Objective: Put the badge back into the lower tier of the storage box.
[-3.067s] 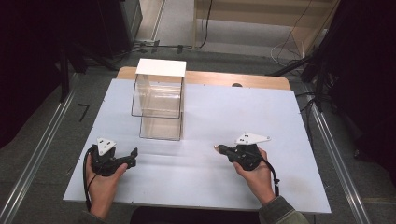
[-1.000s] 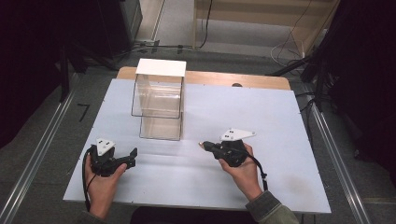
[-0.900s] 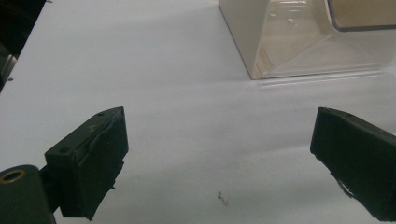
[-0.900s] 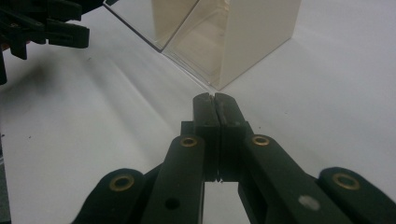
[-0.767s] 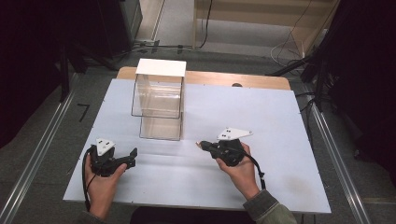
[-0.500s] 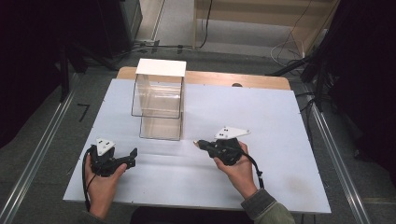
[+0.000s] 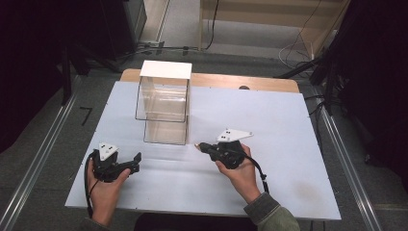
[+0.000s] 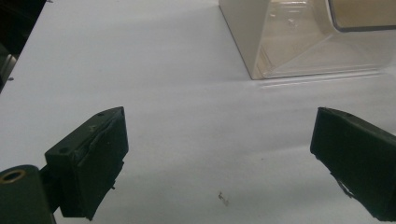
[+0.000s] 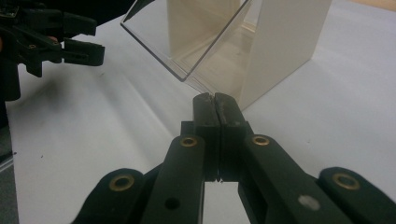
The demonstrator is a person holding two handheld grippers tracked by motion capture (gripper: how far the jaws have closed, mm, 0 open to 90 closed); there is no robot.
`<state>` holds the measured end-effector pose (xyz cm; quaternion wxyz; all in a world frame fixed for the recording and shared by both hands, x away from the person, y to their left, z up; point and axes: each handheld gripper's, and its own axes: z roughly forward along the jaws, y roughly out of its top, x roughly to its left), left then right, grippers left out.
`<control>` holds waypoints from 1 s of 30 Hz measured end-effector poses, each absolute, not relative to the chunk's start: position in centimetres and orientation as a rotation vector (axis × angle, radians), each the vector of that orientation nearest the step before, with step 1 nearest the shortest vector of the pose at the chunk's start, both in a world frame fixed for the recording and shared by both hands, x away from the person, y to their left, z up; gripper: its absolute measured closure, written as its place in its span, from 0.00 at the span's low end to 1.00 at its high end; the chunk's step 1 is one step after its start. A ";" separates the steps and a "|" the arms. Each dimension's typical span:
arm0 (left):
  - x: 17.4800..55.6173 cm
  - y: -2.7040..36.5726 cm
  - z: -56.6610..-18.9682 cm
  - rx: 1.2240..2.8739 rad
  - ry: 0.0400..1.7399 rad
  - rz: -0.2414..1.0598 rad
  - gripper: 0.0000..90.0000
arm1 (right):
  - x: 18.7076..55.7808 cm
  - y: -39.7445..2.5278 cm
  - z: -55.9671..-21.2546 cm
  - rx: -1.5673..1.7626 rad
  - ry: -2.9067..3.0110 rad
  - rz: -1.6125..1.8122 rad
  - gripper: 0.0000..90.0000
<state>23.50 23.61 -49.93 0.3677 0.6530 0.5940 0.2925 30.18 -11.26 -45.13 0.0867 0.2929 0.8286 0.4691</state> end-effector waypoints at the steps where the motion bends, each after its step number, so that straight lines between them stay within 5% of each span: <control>1: 23.5 23.6 -49.9 1.678 1.525 0.751 0.05 | 30.2 -11.2 -45.1 0.869 2.469 1.399 0.96; 30: 23.5 23.7 -49.9 1.677 1.525 0.749 0.05 | 30.5 -9.1 -44.3 0.846 2.466 1.431 0.96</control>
